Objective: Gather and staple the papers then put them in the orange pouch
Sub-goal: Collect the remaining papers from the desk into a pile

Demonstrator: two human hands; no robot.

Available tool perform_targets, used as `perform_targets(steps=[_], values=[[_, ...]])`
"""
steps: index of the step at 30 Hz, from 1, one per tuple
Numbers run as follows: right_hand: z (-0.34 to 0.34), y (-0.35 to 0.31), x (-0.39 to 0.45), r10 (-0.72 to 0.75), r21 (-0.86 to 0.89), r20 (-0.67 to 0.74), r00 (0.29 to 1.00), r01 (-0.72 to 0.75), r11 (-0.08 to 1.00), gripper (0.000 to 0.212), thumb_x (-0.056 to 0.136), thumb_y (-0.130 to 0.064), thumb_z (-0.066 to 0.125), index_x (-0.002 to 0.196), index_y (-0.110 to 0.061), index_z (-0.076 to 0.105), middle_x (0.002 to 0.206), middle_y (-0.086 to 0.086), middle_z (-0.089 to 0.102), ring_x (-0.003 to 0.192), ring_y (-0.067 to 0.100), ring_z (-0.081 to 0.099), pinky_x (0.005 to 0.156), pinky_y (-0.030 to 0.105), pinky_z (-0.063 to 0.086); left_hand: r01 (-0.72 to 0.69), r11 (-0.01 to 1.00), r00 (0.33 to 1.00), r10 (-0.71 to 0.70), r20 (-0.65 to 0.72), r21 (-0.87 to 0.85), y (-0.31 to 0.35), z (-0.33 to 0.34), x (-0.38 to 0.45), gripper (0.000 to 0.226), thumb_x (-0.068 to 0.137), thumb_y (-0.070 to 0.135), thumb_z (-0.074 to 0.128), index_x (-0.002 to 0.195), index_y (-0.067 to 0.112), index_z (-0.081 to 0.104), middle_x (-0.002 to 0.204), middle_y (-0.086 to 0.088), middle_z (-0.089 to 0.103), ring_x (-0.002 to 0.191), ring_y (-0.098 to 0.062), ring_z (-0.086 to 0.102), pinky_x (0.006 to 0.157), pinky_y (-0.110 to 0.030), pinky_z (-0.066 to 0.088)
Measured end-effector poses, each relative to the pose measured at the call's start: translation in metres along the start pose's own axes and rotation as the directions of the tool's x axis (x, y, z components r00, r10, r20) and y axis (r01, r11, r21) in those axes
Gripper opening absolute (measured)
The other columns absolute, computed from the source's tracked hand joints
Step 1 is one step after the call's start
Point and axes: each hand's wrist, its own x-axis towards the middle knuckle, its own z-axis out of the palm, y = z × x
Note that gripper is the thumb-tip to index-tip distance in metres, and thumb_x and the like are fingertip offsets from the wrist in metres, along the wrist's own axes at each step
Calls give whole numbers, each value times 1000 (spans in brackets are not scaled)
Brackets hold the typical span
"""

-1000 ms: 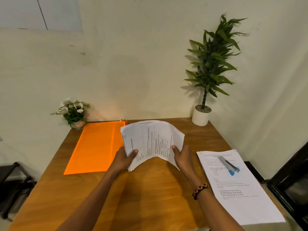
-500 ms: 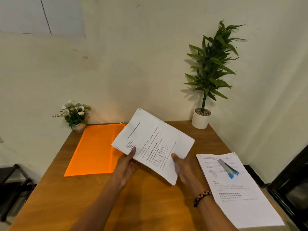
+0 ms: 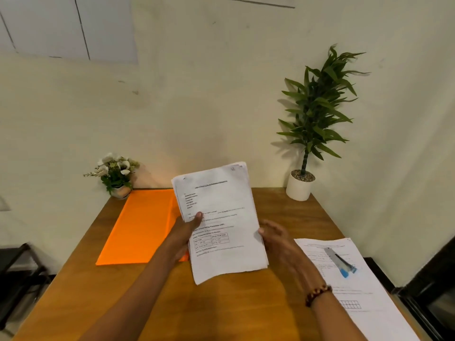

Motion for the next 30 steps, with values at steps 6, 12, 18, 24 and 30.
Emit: perform_targets(steps=[6, 12, 18, 24, 30], values=[[32, -58, 23, -129, -152, -14, 991, 126, 980, 35, 88, -10, 75, 122, -16, 64, 119, 10, 74, 106, 23, 73, 90, 38, 60, -32, 973, 993, 6, 115, 228, 17, 23, 8, 51, 95, 36, 67, 139, 15, 52, 124, -8, 71, 112, -29, 70, 94, -54, 56], [42, -58, 31, -295, -306, -131, 946, 245, 920, 14, 95, -18, 70, 105, -26, 64, 109, 3, 74, 100, 21, 72, 87, 44, 61, -170, 977, 973, 187, -136, 124, 37, 39, 16, 48, 85, 44, 76, 117, 9, 68, 107, -11, 76, 97, -31, 74, 84, -51, 60], [51, -32, 35, -318, -294, -208, 925, 251, 922, 28, 91, -28, 75, 115, -27, 60, 113, 3, 71, 105, 23, 70, 83, 43, 63, -177, 963, 969, 207, -133, 205, 32, 48, 21, 48, 93, 52, 58, 125, 17, 63, 108, -4, 76, 96, -18, 74, 73, -29, 60], [54, -13, 27, -321, -284, -230, 919, 252, 925, 13, 96, -27, 67, 104, -31, 59, 105, -2, 70, 97, 17, 70, 64, 24, 59, -126, 976, 981, 149, -126, 176, 10, 46, 18, 52, 95, 53, 56, 132, 16, 58, 113, -6, 74, 101, -22, 73, 74, -32, 62], [50, -8, 27, -296, -343, -228, 928, 208, 916, 6, 98, -31, 63, 102, -32, 58, 104, -8, 68, 95, 12, 68, 66, 22, 57, -53, 983, 990, 75, -118, 176, 7, 44, 15, 55, 96, 54, 54, 139, 20, 52, 117, -4, 73, 99, -18, 74, 71, -29, 61]])
